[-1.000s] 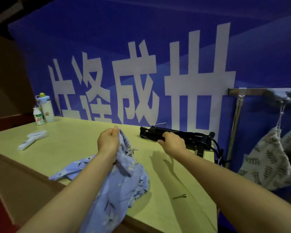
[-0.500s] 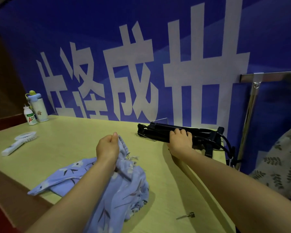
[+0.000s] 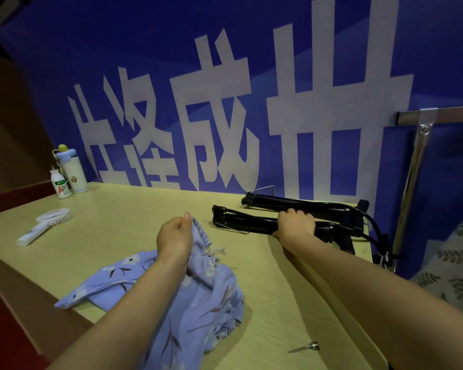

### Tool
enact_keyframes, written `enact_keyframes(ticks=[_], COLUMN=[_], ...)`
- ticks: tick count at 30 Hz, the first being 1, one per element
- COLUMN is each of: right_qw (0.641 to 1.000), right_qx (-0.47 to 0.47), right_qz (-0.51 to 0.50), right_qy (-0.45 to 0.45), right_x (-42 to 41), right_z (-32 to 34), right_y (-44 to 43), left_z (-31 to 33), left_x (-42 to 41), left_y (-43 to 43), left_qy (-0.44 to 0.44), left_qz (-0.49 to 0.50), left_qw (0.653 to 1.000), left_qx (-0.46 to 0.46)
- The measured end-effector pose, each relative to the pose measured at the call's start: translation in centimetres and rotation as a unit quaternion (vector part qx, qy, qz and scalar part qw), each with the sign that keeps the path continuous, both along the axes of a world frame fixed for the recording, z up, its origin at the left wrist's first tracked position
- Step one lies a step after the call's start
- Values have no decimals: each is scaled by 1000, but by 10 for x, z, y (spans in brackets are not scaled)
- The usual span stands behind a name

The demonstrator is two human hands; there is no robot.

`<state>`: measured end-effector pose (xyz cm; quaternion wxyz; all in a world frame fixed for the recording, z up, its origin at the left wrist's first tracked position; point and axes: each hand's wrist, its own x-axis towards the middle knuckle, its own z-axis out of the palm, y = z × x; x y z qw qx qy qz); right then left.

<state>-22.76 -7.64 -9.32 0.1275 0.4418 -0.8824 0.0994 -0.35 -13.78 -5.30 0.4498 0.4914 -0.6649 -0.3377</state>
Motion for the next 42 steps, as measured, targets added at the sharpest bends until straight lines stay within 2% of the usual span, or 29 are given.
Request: enact_keyframes(ticks=[4,14,17,23,28,32,35,38,42], right_qw=[999,974,956,908,865,846,849,852,832], right_qx=[-9,-156,-190,-251,-281,-313,-328,-327,-319], right_qz=[40,122,170,243,287,296,282,279,310], right_qy=[27,107,144,231,302,314,305,298,331], right_x=[4,46,71,108,134,149,151,150,154], right_z=[3,64,80,100,121,137,143,143,139], right_y=[14,64,89,123,139,148,153,156,157], left_z=[6,43,51,62,78,86,87,83,87], left_x=[9,74,102,158,181,197,210,221,218], left_y=[7,18,25,41,57,58,64,59,60], left_qy=[10,19,8,46,57,18,-21,-11,-8], left_qz=[4,86,117,132,121,140,176,186,175], left_qw=[1000,995,991,981,986,987,980,977,979], left_qx=[0,50,64,133,102,72,87,105,107])
